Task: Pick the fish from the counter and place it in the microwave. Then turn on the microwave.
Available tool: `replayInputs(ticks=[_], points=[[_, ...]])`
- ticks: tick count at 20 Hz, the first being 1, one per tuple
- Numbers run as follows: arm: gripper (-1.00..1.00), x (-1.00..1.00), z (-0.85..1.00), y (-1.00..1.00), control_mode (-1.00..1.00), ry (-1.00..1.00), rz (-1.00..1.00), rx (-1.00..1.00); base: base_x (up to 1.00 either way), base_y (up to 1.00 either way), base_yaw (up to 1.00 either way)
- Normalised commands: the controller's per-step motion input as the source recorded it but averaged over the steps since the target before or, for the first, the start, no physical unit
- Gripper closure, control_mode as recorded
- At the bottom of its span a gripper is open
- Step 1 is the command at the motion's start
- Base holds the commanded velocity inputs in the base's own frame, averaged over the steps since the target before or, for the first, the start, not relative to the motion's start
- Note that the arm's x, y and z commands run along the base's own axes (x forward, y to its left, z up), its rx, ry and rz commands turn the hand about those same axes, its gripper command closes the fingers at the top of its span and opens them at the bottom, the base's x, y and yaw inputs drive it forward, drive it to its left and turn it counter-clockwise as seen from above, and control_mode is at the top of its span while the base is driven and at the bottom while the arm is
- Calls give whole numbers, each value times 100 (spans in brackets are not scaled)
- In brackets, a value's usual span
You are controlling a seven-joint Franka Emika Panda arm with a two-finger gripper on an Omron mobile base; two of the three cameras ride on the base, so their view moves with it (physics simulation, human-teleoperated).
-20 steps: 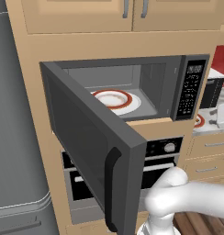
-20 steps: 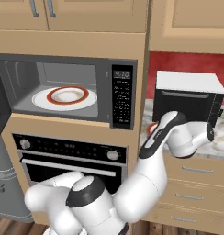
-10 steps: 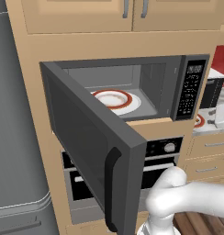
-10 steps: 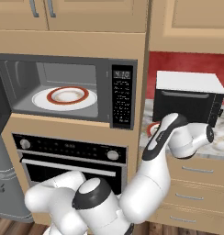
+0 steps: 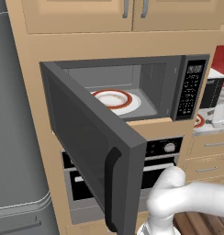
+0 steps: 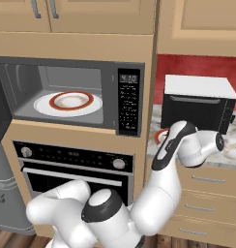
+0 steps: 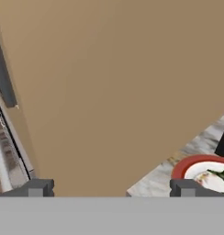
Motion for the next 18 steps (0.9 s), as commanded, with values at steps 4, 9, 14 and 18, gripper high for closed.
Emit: replayInputs(ticks=[4,9,14,18], points=[[-100,17,-9,-11,-100,0,0,0,0,0,0],[-100,22,-8,-16,-100,1,0,0,0,0,0],[-100,18,-12,-13,-100,4,0,0,0,0,0],[-100,17,-13,-13,-100,4,0,0,0,0,0]])
